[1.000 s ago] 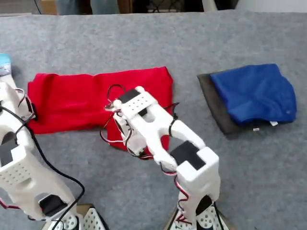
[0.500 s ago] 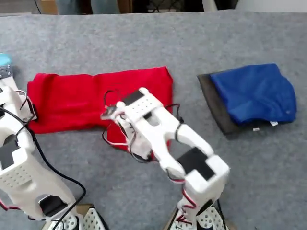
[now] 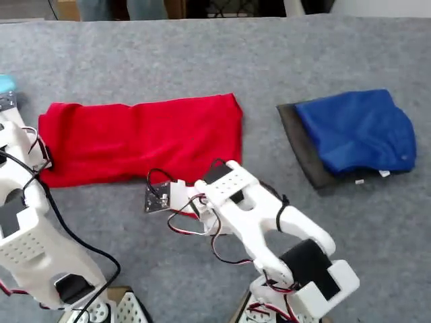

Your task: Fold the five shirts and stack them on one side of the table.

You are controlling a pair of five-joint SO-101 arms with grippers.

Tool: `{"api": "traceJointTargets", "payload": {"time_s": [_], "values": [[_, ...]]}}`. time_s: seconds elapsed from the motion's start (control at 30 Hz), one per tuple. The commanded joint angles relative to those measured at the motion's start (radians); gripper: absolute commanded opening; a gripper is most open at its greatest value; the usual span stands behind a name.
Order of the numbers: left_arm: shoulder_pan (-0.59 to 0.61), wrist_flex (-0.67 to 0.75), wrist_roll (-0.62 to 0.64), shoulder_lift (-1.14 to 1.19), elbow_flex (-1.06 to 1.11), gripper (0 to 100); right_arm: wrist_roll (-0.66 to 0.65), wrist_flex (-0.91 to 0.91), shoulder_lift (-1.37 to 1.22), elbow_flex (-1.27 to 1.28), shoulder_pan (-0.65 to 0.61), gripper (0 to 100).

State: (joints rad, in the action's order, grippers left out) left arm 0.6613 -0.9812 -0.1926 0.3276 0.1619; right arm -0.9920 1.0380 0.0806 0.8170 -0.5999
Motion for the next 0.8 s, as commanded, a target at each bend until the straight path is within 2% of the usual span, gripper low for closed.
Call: {"api": "traceJointTargets", "payload": {"time_s": [0.0,0.23,0.5,0.77], "values": [[-0.016,0.014,0.003,-0.035,0.002,14,-0.015,0.035,0.054,-0.008,0.014,11.6],[-0.016,0.055,0.002,-0.037,0.030,14,-0.043,0.129,0.265,0.004,0.014,11.6],[-0.016,0.055,0.002,-0.035,0.030,14,-0.043,-0.018,0.185,0.081,0.014,11.6],[-0.016,0.055,0.002,-0.035,0.031,14,-0.043,-0.066,0.134,0.076,0.014,11.6]]}}
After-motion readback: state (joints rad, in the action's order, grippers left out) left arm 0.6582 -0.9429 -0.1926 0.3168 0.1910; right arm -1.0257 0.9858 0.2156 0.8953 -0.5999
